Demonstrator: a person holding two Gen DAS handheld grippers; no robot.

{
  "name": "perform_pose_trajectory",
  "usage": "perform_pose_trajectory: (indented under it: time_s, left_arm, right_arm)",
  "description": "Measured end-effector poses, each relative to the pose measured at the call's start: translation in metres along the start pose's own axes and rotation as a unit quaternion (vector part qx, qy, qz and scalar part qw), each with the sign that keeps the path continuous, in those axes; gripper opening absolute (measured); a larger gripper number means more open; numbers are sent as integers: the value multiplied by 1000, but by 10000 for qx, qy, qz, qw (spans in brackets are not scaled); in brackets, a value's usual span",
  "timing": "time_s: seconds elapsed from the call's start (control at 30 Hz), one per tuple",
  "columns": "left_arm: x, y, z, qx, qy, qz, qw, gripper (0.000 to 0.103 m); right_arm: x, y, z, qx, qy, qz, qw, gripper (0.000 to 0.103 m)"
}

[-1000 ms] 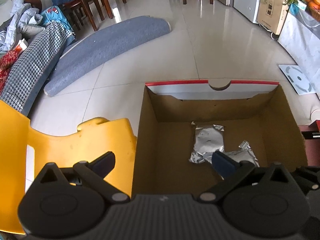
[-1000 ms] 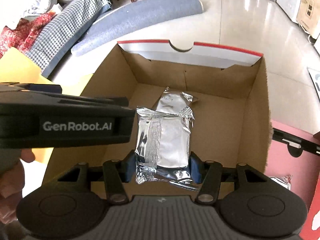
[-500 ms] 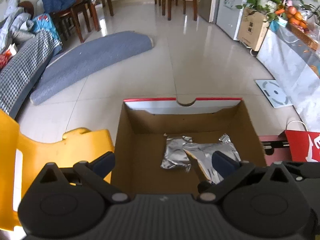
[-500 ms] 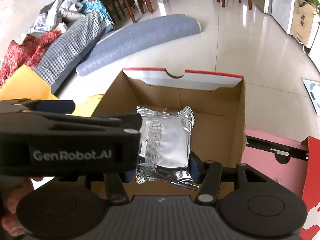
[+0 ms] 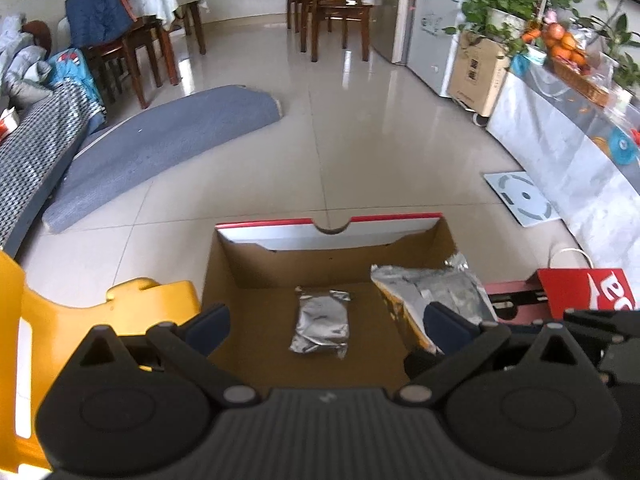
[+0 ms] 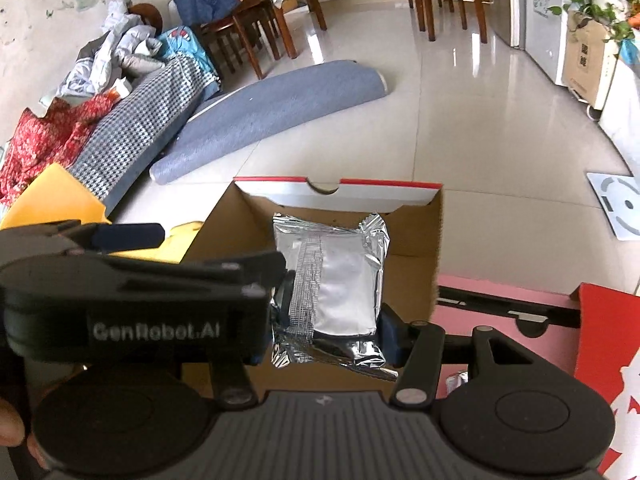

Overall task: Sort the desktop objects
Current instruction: 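Lift the held packet out of the cardboard box with the right tool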

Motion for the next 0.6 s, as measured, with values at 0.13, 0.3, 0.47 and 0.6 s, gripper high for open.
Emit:
perform_pose_trajectory:
  time_s: [0.13,0.3,0.47,0.6]
  left_arm:
    - [-1,-7,0,7,-10,-97,10000,103]
    - [-6,-15,2,27,-135,-222,9997,103]
    - [-7,-26,1,94,-133,-299,9994,103]
    - [-7,-34,0,184,-121,-314,9993,103]
  right_arm:
    - [-6,-6,-2,0,-14,-36,10000,53]
    - [-10,-15,-7,19,8,-126,9999,53]
    - [-15,-27,-11,56,17,-265,9996,53]
    - [-20,-41,-15,126,43,-384,9992,53]
Point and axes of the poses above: each gripper's, at about its wrist camera, not at the fingertips, and x roughly the way its jaws point, y to its left, z to its top, the point moved 5 cm from there along x, roughly the way its jaws point, and after that the axes turned 13 degrees about -x, right-handed, at the moved point
